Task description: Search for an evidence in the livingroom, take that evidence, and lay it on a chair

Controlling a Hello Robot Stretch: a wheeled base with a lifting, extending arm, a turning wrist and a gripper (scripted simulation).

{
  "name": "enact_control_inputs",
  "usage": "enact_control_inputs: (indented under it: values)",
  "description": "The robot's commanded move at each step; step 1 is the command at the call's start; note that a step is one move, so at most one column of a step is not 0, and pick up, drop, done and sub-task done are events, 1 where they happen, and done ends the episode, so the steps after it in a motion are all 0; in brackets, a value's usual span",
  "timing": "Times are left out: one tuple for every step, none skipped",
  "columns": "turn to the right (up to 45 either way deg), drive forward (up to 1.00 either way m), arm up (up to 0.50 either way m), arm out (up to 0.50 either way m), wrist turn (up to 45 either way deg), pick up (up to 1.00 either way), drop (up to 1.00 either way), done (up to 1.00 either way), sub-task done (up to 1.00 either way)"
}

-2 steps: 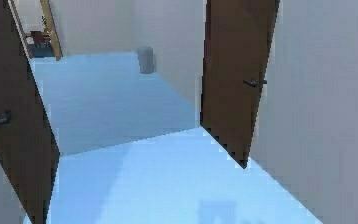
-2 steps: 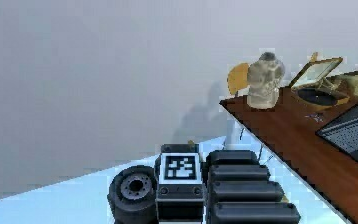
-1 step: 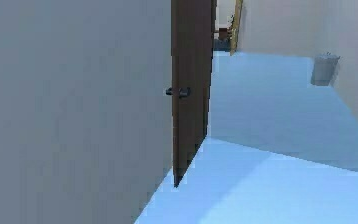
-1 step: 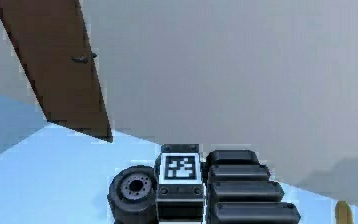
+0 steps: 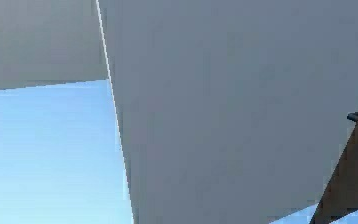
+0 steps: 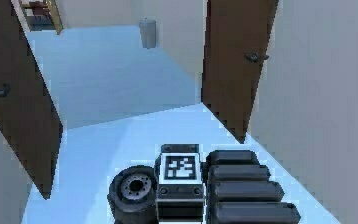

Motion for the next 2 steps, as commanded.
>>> enact_control_inputs:
  values:
    - [-45.0,0.0,0.0,0.0,0.0,0.0,0.0,0.0,0.0]
    - [-39.0,0.0,0.0,0.0,0.0,0.0,0.0,0.0,0.0]
